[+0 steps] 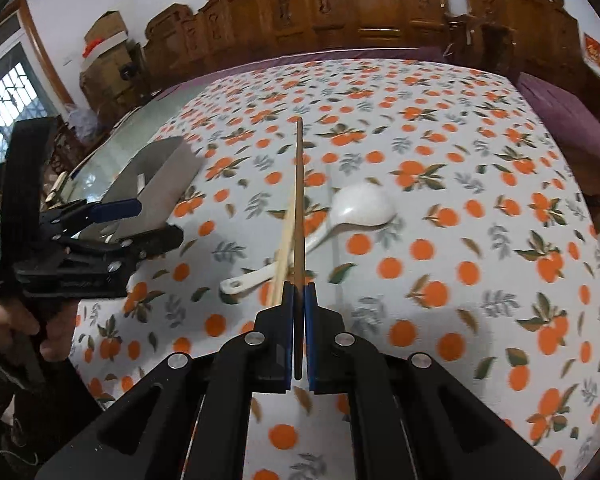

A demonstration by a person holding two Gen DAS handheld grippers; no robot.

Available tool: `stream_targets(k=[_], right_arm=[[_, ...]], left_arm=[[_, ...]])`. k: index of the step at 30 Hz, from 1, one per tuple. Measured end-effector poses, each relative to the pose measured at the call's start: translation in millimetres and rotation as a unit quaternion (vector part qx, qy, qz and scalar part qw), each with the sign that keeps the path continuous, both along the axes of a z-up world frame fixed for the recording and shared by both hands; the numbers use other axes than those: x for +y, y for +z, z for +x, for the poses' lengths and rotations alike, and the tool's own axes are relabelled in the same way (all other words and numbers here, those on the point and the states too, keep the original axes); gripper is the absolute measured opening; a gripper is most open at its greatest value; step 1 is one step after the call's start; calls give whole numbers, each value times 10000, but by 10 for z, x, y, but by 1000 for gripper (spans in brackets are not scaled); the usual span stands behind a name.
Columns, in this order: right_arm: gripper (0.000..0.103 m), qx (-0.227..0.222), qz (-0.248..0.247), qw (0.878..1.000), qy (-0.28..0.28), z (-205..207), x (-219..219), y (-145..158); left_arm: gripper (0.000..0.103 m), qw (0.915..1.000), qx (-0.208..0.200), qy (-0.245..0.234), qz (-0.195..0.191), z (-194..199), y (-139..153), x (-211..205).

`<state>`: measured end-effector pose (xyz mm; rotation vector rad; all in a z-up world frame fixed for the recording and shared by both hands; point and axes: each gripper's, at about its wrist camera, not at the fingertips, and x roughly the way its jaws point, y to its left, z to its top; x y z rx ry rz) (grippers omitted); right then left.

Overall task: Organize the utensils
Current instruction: 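Grasp another dark wooden chopstick beside the white ladle with the right tool, then grasp a light wooden chopstick with the left tool while the right holds its chopstick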

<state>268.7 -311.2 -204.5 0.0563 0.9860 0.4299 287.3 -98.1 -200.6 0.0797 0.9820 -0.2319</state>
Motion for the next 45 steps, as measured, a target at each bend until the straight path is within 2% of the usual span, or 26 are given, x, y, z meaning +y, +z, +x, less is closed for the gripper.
stream_targets(k=[7,14,19,24,28,32,34,36,38,39,42,45], right_arm=[[6,17,-126,9997,-195,-27,-195,-73],[6,52,-85,9995,-303,-58,-300,-124],[6,42,-30,9994,-334,-56,-324,-117],[6,27,15,9994,-342,-64,-321,-100],[6,9,27,9994,-358,-71,-325,-88],[6,-17,53,9993,-375,-85,-335,-72],[6,-11,54,9993,-377,-91,-332,-78],[6,2,37,9993,-373,-97,-328,-90],[6,28,42,9993,-368,-104,-326,-106],[6,40,40,9993,-363,-104,-323,-114],[6,60,18,9993,-369,-109,-314,-145],[6,70,2,9993,-371,-129,-291,-156]], left_arm=[[90,10000,38,-25,54,343,-95,-321],[90,9989,175,-128,409,496,-283,-588],[90,9978,391,-27,535,566,-423,-604],[90,9977,469,-10,483,609,-467,-623],[90,9961,565,60,678,643,-507,-650],[90,9962,679,164,528,689,-544,-599],[81,9966,659,140,474,687,-528,-597],[64,9969,678,97,398,675,-507,-607],[55,9970,693,25,358,658,-492,-623],[43,9971,678,-12,342,645,-483,-626],[26,9971,695,-40,311,620,-467,-609],[15,9970,725,-21,274,607,-461,-556]])
